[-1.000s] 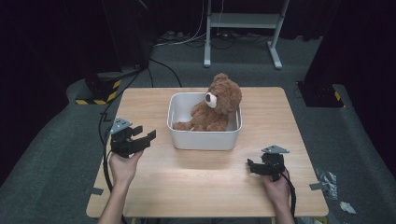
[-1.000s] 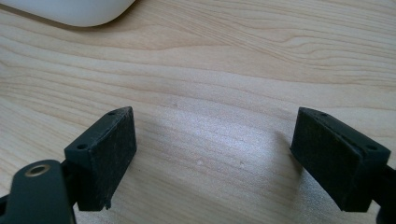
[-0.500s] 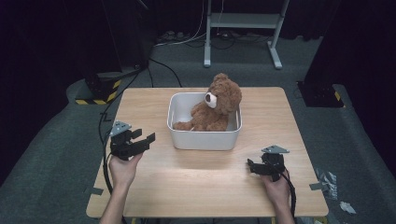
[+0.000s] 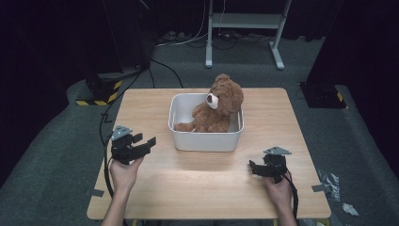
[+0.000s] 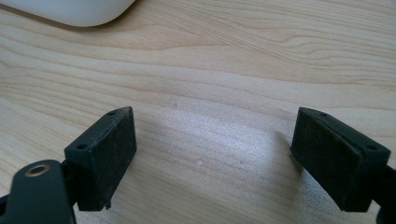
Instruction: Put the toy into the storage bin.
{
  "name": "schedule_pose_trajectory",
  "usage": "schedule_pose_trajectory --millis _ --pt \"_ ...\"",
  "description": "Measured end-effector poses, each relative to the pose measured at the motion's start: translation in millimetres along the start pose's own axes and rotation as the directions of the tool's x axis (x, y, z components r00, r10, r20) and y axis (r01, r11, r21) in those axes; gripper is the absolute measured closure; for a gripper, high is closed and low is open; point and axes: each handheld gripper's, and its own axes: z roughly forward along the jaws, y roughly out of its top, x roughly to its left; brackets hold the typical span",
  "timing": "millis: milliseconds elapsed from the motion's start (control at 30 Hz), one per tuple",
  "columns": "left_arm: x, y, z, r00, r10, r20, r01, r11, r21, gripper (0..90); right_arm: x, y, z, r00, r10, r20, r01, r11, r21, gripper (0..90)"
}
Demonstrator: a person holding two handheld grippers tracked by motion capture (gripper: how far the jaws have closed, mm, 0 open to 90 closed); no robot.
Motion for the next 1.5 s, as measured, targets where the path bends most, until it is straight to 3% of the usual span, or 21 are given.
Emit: schedule_pose_trajectory --millis 700,1500 --pt "2.2 -11.8 6.5 0.9998 -0.018 -0.007 0.018 0.9997 0.018 37.9 0.0 0.0 0.0 1.0 0.0 0.0 0.0 1.0 0.0 13.7" --pt "7.2 -27.4 17.3 0.9985 -0.012 -0.054 0.015 0.9984 0.054 37.8 0.0 0.0 0.0 1.0 0.0 0.0 0.0 1.0 0.0 13.6"
